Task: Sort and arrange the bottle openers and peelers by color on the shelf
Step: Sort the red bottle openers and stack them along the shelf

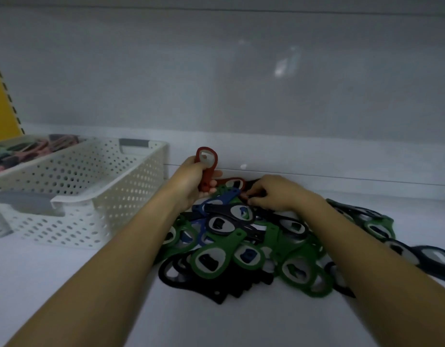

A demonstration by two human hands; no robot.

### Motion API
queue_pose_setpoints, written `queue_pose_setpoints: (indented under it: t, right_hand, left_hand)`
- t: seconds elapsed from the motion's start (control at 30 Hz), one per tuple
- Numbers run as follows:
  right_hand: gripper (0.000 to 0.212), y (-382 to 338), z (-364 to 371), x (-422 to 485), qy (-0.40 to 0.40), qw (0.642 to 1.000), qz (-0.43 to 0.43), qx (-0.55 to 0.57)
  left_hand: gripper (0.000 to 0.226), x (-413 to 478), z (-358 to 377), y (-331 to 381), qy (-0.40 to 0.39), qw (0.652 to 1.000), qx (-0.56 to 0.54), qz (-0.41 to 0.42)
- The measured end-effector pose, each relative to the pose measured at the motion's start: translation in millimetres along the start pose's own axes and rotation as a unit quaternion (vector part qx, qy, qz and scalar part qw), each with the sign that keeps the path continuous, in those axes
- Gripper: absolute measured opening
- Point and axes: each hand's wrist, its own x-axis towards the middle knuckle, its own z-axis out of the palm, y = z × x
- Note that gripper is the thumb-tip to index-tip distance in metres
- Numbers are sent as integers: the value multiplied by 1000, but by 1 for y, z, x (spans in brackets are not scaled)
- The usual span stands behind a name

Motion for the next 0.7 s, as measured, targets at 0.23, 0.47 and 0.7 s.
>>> queue_pose_setpoints:
  t: [0.23, 0.47, 0.7]
  right_hand:
    - [14, 19, -1, -24, 275, 909, -51, 310]
    - [13, -15, -1, -20, 213, 913, -122, 325]
    - [28, -25, 1, -8, 269, 875, -26, 402]
  left_hand:
    - [25, 5, -3, -7, 26, 999, 15, -12]
    - [34, -13, -4, -1, -121, 985, 121, -12]
    - [24, -9, -6, -3, -67, 994, 85, 35]
